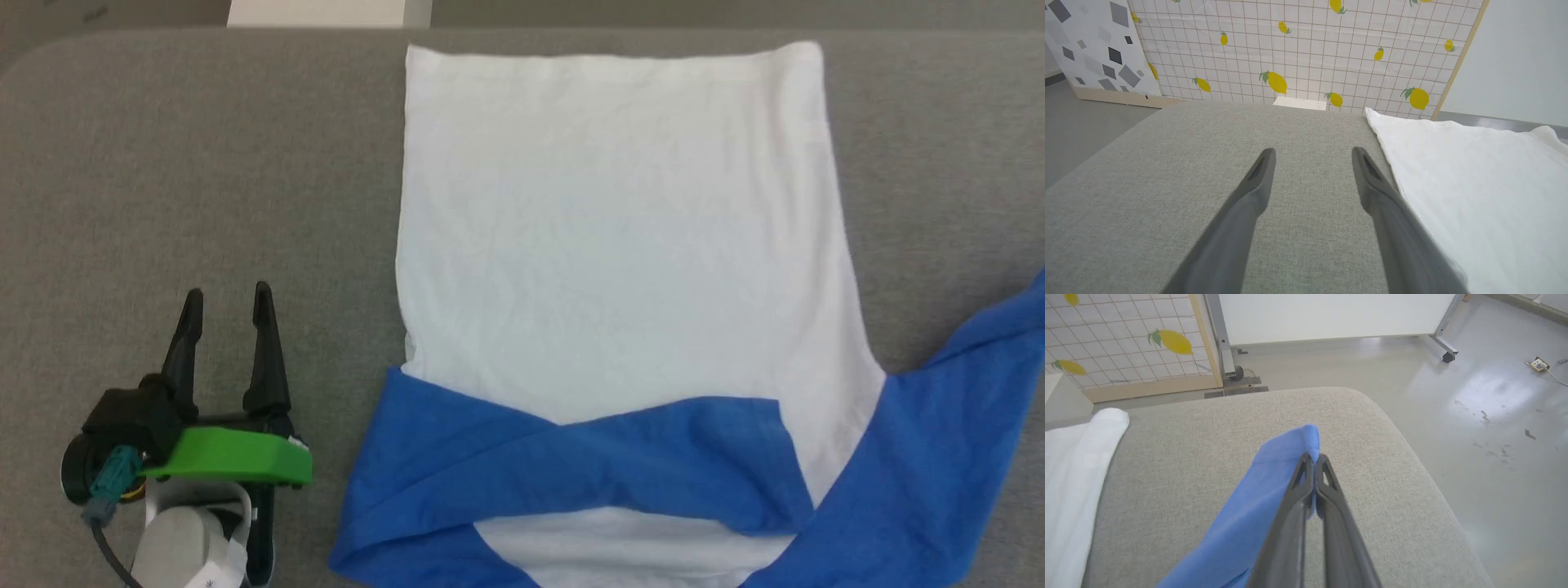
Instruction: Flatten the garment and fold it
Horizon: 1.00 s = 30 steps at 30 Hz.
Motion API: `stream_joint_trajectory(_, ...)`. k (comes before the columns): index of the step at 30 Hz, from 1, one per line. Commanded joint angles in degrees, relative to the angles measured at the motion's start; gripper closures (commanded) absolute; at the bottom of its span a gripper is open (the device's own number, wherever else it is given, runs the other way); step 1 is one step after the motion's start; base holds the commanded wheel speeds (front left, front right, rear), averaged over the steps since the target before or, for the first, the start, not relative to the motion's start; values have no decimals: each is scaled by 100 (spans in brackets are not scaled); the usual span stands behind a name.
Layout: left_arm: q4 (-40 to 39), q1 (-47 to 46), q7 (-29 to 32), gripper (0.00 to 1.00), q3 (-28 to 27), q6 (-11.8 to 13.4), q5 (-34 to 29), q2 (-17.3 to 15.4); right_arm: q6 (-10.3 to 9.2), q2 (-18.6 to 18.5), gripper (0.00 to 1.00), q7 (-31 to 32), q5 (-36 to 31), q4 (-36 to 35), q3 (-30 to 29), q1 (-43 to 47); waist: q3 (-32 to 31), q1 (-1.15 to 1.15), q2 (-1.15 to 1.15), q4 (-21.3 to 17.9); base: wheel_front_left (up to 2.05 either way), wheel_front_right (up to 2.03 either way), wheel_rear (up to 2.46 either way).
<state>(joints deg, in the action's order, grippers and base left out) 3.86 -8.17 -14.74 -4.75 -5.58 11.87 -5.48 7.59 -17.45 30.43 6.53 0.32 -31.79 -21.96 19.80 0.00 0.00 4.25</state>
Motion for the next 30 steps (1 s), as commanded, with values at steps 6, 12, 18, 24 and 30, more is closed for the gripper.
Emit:
stream_joint_trajectory(6,14,355,-26,0,-73,-61,-101,-42,-10,304,100,119,-176,-1197,-260,893,-881,0,0,-576,0,0,0)
stream_joint_trajectory(12,49,488,-26,0,-39,-81,-131,-58,-10,595,100,452,-39,-2393,10,1380,-1073,0,0,-614,0,0,0)
stream_joint_trajectory(18,101,497,-26,0,32,-103,-123,-65,-10,940,100,797,20,-3459,1070,1675,-1122,0,0,-572,0,0,0)
stream_joint_trajectory(24,155,501,-26,0,66,-118,-97,-76,-10,1060,100,1016,-21,-3659,2810,1606,-1119,0,0,-518,0,0,0)
stream_joint_trajectory(30,205,442,-26,0,144,-133,-74,-59,-10,1188,100,1007,-124,-2767,4551,1262,-1062,0,0,-369,0,0,0)
